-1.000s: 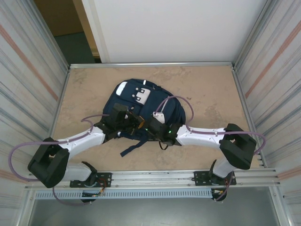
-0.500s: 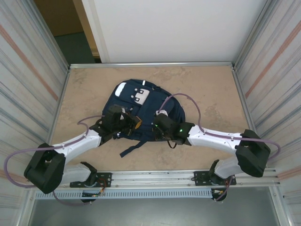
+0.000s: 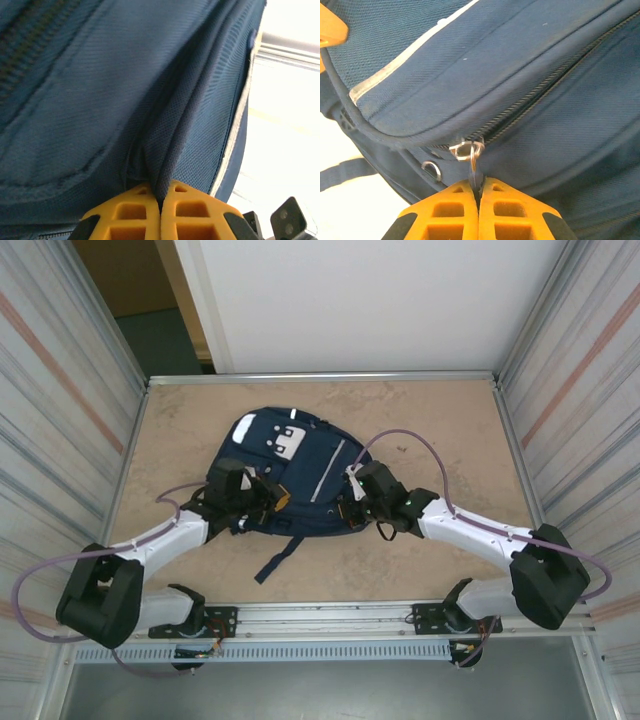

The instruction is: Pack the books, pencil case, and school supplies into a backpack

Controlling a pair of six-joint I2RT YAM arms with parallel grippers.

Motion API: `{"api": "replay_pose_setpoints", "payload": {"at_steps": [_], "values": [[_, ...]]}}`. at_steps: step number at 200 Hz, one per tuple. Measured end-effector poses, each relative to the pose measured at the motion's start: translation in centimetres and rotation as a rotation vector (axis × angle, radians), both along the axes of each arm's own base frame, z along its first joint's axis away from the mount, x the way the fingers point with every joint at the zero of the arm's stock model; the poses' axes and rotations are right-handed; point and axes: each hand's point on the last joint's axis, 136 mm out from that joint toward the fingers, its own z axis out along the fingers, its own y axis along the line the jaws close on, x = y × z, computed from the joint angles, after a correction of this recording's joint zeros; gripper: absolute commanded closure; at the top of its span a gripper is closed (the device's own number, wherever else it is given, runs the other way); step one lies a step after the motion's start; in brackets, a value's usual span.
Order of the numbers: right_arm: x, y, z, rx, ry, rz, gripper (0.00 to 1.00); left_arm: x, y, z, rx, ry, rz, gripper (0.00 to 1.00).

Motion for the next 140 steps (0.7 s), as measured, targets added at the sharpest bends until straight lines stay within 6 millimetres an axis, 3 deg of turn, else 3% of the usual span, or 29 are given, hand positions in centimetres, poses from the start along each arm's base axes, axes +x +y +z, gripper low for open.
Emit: {"api": "replay_pose_setpoints", "payload": {"at_steps": [47, 54, 70, 76, 103, 124, 140], "values": [[-0.7, 0.9, -0.2, 0.039, 0.007, 0.062, 1.00, 1.1, 1.5, -1.5, 0.041, 0.038, -0.006, 1.00], [-0.9, 0.9, -0.3, 0.044, 0.014, 0.069, 1.00, 1.5, 1.7, -1.4, 0.048, 0.042, -0.008, 0.96], [-0.8, 1.3, -0.3, 0.057, 0.012, 0.077, 1.00, 2.9, 2.0, -0.9, 0.064, 0.021, -0.016, 0.65], [-0.8, 1.4, -0.3, 0.062, 0.011, 0.079, 1.00, 3.7, 2.1, -0.5, 0.070, -0.001, -0.016, 0.59], [-1.0, 1.9, -0.7, 0.075, 0.029, 0.097, 1.00, 6.3, 2.3, 1.3, 0.074, -0.088, -0.036, 0.48], [-1.3, 2.1, -1.3, 0.072, 0.054, 0.108, 1.00, 6.3, 2.1, 1.8, 0.077, -0.124, -0.058, 0.44], [-1.3, 2.2, -1.1, 0.079, 0.051, 0.110, 1.00, 5.0, 2.3, 1.6, 0.078, -0.133, -0.060, 0.43]]}}
